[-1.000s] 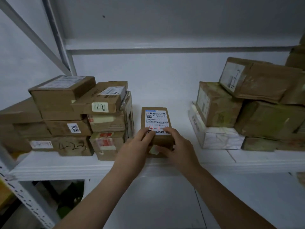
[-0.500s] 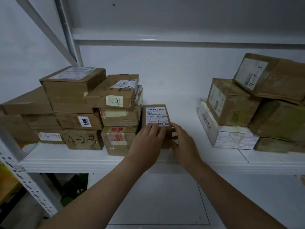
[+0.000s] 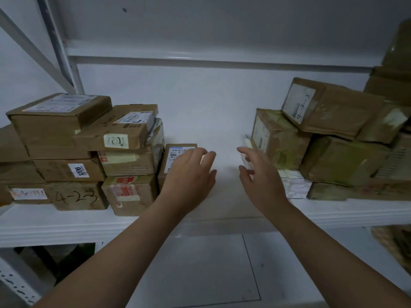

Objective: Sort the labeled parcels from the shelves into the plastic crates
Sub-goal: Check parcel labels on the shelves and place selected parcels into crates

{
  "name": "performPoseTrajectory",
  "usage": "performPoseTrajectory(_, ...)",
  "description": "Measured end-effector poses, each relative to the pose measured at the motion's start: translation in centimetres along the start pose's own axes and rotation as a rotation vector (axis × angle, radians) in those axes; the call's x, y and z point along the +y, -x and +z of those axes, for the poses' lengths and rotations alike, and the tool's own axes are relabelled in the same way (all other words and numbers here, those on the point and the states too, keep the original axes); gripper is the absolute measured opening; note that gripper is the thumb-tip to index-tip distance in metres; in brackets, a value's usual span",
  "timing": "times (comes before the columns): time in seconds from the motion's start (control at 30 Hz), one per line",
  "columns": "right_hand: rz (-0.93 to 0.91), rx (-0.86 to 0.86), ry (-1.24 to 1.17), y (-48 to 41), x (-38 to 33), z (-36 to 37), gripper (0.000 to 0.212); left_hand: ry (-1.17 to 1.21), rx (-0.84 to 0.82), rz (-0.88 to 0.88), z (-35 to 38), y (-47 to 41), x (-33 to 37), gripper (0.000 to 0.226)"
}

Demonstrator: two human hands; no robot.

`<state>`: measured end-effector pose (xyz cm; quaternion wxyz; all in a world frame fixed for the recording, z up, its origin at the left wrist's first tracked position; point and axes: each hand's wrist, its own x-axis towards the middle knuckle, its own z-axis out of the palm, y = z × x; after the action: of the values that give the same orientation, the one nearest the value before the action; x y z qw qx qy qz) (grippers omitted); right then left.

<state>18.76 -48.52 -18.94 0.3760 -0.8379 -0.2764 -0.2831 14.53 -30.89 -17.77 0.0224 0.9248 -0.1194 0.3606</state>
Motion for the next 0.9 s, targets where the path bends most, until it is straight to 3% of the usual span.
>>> performPoseTrajectory(0.17, -0.063, 0.171, 0.145, -0.7, 2.1, -5.8, 0.032, 0.112, 0.073, 0.05, 0.8, -3.6, 4.3, 0.033)
performPoseTrajectory(0.37, -0.012, 0.287, 0.25, -1.8, 6.6, -14.5, 0.04, 0.313, 0.123, 0.002, 1.4, -9.1, 12.2, 0.047)
performPoseTrajectory(0.6, 0.195, 0.108, 0.364, -5.5, 9.7, -21.0, 0.068, 0.416, -0.014, -0.123, 0.9, -15.6, 17.3, 0.101)
performPoseTrajectory(0.73, 0.191, 0.006, 0.502, -6.9, 11.1, -21.8, 0.063, 0.703, -0.052, -0.367, 1.3, -17.6, 18.2, 0.082)
performPoseTrajectory(0.9, 0.075, 0.079, 0.469, -7.2, 11.3, -21.0, 0.051, 0.873, 0.012, -0.428, 1.7, -16.8, 19.5, 0.065)
